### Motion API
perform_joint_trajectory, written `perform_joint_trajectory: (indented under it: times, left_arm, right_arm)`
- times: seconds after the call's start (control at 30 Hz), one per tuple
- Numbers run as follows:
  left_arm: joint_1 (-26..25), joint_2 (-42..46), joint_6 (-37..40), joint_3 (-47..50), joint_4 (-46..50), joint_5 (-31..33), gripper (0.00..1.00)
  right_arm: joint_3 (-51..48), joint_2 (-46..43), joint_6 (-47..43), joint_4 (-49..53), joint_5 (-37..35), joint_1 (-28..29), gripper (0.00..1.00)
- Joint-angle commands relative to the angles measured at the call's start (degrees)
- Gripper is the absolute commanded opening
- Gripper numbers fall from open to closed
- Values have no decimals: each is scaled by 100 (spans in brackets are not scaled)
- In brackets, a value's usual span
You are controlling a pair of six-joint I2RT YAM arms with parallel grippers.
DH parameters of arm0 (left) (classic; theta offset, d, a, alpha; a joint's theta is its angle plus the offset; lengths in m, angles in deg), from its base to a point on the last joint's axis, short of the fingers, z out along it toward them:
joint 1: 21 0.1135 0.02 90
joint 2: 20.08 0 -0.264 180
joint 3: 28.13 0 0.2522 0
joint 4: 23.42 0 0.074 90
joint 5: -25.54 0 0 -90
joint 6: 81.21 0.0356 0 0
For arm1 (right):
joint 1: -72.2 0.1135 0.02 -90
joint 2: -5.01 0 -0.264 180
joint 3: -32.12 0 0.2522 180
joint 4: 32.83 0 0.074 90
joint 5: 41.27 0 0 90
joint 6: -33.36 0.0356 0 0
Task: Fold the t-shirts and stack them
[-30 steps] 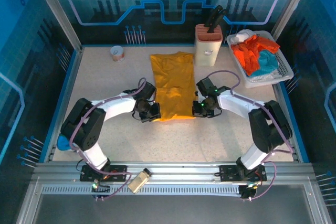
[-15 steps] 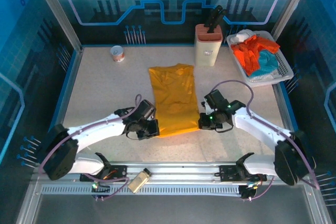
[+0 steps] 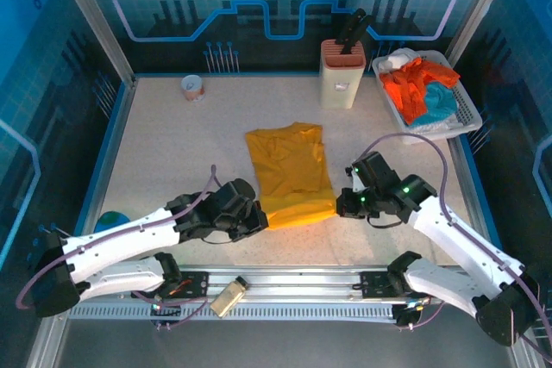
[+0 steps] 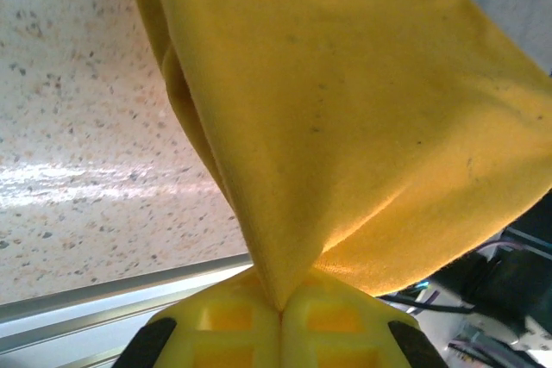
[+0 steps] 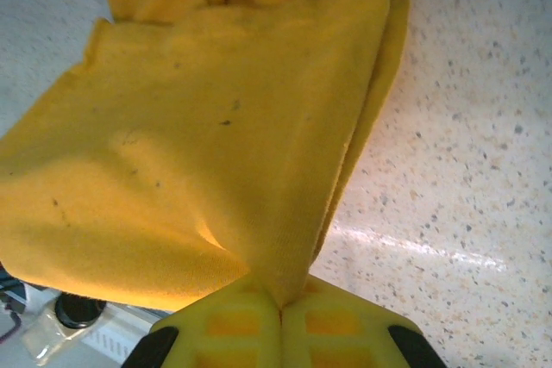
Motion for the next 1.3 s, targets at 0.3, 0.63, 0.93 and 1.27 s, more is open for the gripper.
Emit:
perform_joint_trajectory:
  times: [0.3,0.63,0.93,1.27]
  left_arm:
    - [1013,5,154,-428,-105,-181,0]
    - [1923,-429,717,-721,-250,-705,0]
    - [2479,-1241,1065,-1013,-533,-1260,0]
    - [3050,-1947,1500,-1581,-549,-1532,0]
  right_arm:
    - [1150,1196,-299,-352,341,-575,0]
    - [1651,1936,-589,-578,688,-1015,0]
    - [2090,2570,-733,-749,1081,-1304,0]
    - [2704,3301,-795,-910,1249,-1503,0]
